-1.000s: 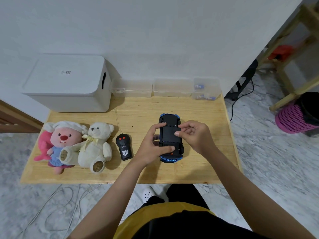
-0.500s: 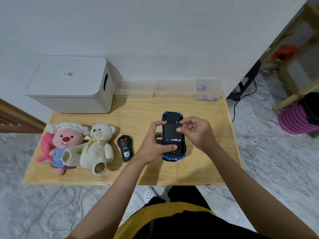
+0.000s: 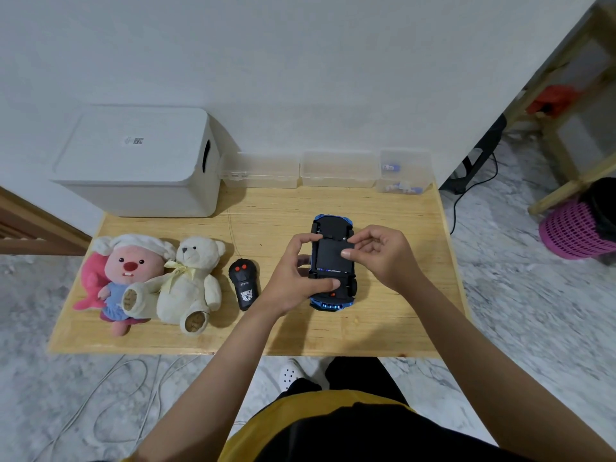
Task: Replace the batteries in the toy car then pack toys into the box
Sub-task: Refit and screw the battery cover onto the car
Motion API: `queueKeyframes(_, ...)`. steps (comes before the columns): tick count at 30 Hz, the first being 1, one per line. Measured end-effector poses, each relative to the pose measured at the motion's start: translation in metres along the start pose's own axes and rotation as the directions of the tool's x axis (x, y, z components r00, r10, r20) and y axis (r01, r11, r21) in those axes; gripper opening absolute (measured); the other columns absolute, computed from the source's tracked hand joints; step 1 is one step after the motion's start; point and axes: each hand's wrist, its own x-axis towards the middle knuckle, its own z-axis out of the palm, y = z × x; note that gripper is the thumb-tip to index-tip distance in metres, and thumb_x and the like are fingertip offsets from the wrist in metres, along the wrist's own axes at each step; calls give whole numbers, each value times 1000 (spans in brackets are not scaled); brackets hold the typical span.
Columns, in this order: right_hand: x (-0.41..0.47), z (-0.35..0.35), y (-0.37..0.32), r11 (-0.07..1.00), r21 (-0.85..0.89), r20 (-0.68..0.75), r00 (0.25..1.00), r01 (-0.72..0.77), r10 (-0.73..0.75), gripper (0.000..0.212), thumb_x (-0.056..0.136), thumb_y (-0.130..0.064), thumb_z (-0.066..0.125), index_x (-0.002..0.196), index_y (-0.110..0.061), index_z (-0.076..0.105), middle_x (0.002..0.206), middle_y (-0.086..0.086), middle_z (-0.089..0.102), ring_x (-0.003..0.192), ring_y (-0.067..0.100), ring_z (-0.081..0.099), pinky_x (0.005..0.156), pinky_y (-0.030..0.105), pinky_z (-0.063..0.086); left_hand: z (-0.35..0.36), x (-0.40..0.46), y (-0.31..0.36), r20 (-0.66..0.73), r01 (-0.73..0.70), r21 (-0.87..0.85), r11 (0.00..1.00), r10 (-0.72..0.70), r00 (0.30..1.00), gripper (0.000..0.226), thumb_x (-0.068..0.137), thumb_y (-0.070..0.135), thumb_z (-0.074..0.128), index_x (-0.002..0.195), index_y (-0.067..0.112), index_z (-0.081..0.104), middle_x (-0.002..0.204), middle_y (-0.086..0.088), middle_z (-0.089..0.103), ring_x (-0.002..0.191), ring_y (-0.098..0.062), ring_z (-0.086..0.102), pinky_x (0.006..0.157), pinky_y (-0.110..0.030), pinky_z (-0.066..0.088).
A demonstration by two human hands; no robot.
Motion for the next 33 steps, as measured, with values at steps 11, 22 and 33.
queueKeyframes(11, -1, -6, 0, 993, 105, 19, 998, -62, 60, 19, 72, -3, 78, 88, -3, 69, 78, 15, 67, 66, 13, 62, 62, 19, 53, 1, -1, 4, 12, -7, 20, 1000, 7, 1000, 81, 57, 17, 86, 121, 46, 46, 113, -11, 58, 103, -32, 63, 83, -49, 57)
queueKeyframes(22, -5, 1, -3, 1000, -7, -19, 1000, -24, 24, 19, 69, -8, 81, 85, -9, 71, 75, 8, 69, 64, 7, 63, 67, 20, 54, 2, -6, 1, 9, -21, 4, 1000, 21, 1000, 74, 57, 15, 84, 117, 41, 48, 111, -14, 60, 97, -31, 63, 76, -42, 59)
queueKeyframes(33, -10, 8, -8, 990, -143, -59, 998, 4, -13, 25, 71, -13, 81, 94, -7, 73, 79, -6, 65, 67, 5, 61, 66, 12, 52, 1, -9, -3, -19, -11, -20, 1000, 11, 1000, 70, 64, 9, 84, 117, 34, 46, 114, -16, 57, 96, -34, 65, 78, -46, 59)
